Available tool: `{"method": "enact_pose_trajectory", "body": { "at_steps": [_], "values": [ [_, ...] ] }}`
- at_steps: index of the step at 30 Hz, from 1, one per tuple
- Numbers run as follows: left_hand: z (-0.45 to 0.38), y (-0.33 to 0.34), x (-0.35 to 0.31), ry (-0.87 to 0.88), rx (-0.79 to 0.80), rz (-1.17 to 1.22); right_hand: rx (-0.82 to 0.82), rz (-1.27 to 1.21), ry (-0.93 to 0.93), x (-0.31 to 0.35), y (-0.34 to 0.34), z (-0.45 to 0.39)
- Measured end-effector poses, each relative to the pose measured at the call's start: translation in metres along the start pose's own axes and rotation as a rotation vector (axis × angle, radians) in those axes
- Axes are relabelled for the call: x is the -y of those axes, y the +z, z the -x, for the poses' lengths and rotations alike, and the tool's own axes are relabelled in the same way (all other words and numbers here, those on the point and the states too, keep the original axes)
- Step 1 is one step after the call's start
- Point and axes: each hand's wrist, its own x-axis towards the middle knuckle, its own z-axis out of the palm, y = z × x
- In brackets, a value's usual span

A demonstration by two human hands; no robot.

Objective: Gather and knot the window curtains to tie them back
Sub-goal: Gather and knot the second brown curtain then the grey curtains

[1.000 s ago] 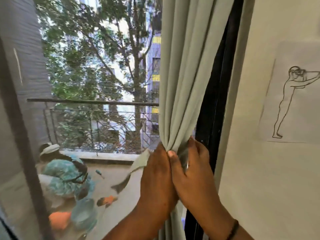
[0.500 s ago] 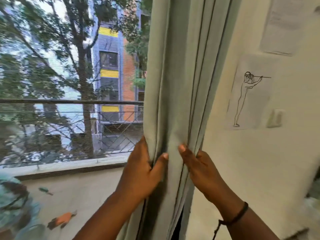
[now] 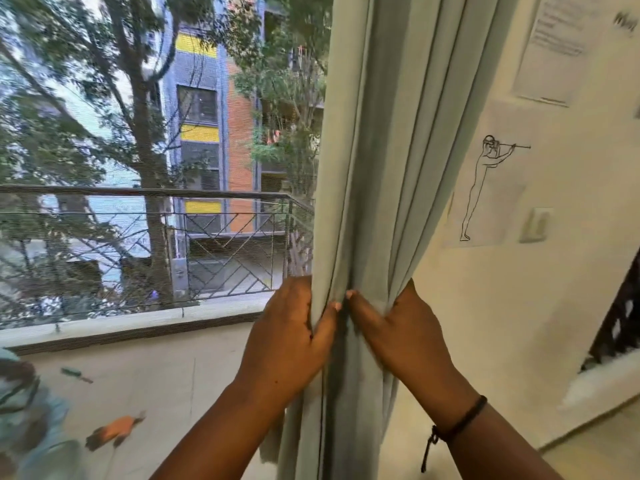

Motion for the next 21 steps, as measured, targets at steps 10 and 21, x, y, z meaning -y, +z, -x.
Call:
{"method": "enact_pose_trajectory", "body": {
  "at_steps": [10, 21],
  "values": [
    [0.007, -0.005, -0.021, -0.032, -0.057, -0.266, -0.058, 0.264, -0.013, 0.002, 0.014, -0.012],
    [0.031, 0.020, -0.081, -0.104, 0.061, -0.307, 0.369, -0.404, 0.158, 0.003, -0.027, -0.014]
  ]
}}
